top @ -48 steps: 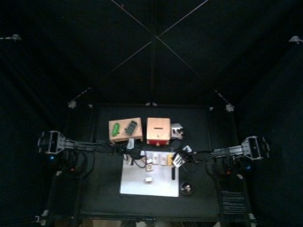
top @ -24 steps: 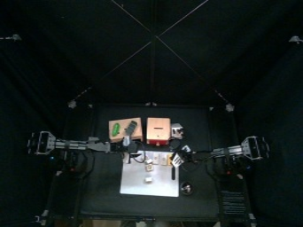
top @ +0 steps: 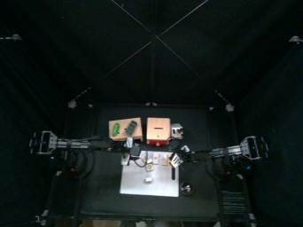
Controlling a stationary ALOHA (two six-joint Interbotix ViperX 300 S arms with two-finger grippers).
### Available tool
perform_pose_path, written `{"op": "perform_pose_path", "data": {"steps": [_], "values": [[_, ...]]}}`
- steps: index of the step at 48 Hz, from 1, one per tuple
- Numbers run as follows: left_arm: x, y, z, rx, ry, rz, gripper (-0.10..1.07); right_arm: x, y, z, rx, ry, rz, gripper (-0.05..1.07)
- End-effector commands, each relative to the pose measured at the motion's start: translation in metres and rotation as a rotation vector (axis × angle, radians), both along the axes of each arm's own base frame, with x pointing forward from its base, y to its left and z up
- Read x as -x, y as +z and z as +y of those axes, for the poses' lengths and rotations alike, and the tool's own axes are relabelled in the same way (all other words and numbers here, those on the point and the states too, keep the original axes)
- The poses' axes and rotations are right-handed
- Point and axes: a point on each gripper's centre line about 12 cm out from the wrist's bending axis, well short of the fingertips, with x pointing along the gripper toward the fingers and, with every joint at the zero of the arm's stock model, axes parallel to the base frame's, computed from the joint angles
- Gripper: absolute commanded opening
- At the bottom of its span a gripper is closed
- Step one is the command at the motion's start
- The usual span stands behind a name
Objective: Place piece of sushi to top left
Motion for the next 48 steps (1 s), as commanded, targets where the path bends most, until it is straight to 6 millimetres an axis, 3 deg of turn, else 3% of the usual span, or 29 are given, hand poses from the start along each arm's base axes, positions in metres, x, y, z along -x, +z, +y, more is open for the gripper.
{"op": "perform_pose_path", "data": {"steps": [1,8,20,30,38,48], "values": [[-0.006,0.007,-0.003,0.032,-0.046,-0.049,0.79,-0.005,0.01,0.002,-0.004,0.003,-0.034,0.7],[-0.007,-0.006,0.003,0.017,-0.114,-0.078,0.79,-0.006,0.01,0.002,-0.006,0.003,-0.035,0.7],[-0.015,-0.049,0.013,-0.157,-0.228,-0.068,0.78,-0.006,0.006,0.003,-0.009,0.002,-0.021,0.7],[-0.022,-0.057,0.016,-0.257,-0.261,-0.069,0.77,-0.006,0.002,0.004,-0.009,0.007,-0.009,0.7],[-0.025,-0.068,0.016,-0.241,-0.259,-0.041,0.78,-0.006,0.0,0.005,-0.009,0.01,-0.001,0.7],[-0.037,-0.081,0.006,-0.085,-0.302,0.007,0.79,-0.006,-0.003,0.005,-0.008,0.009,0.009,0.7]]}}
